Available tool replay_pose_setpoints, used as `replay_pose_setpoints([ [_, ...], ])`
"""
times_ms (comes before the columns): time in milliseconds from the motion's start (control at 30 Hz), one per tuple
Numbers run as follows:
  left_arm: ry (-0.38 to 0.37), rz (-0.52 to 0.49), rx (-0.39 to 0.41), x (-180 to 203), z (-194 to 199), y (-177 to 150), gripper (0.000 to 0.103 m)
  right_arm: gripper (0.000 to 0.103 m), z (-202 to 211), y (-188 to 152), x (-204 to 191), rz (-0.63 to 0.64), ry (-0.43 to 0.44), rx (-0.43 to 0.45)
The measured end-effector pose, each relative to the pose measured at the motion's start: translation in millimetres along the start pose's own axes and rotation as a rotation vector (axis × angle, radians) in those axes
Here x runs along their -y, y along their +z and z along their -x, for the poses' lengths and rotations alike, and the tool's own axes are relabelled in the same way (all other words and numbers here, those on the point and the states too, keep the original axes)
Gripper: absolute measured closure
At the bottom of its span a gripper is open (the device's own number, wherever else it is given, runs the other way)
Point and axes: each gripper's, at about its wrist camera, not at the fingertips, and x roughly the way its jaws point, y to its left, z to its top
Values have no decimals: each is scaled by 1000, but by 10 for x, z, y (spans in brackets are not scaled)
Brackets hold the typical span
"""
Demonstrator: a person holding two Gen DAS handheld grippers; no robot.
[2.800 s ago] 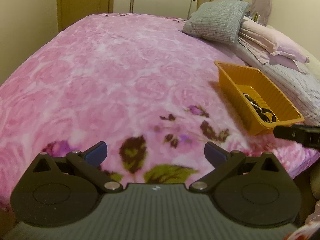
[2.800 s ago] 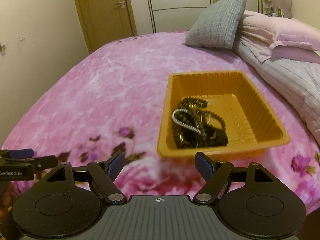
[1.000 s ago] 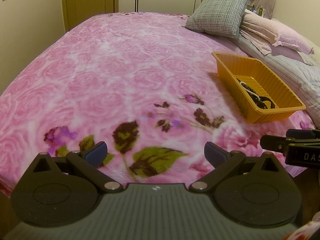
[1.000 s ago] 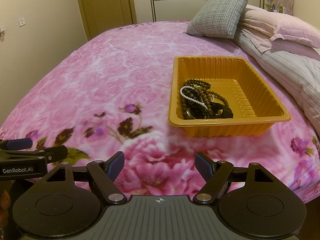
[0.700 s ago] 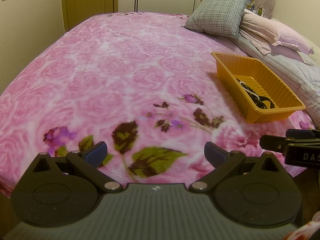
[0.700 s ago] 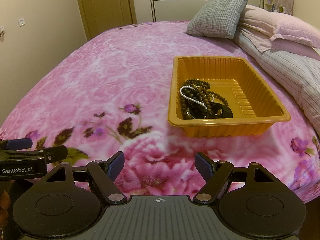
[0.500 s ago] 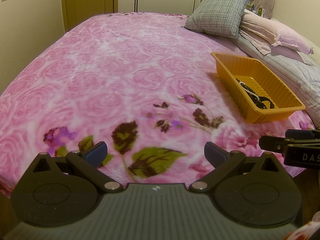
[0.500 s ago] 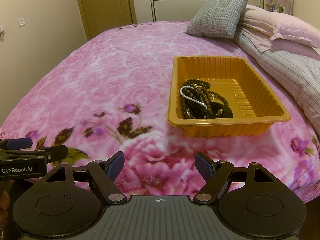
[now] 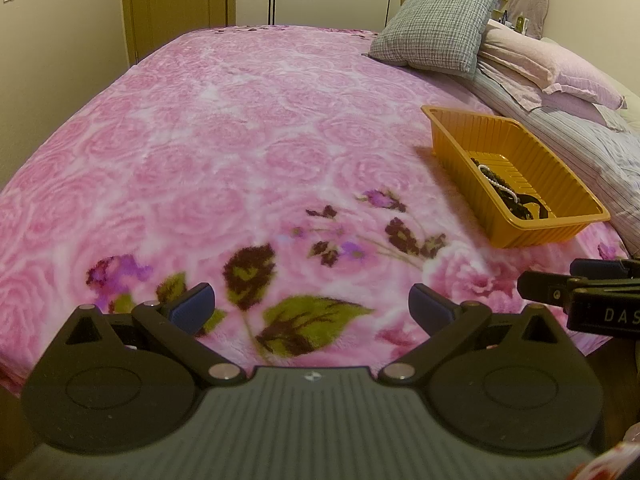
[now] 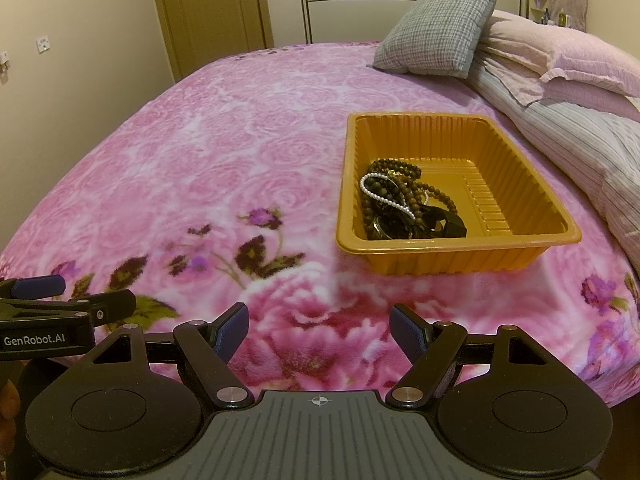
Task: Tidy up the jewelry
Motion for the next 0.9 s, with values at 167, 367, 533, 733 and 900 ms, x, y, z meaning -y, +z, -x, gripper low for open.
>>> replay_pose_setpoints([
  [167,-1,-1,0,1,-2,4,1,26,-5,8,9,0,-2,2],
  [367,-2,-1,1,12,3,27,1,26,-3,19,13,0,-2,2],
  [533,-5,-2,1,5,3,36,1,26,-2,30,12,2,-2,3],
  [733,-7,-2,2,1,0,48,1,26,4,45,10,2,-3,3],
  [900,-8,-2,2,1,0,55,1,26,2,46,10,4,-2,5],
])
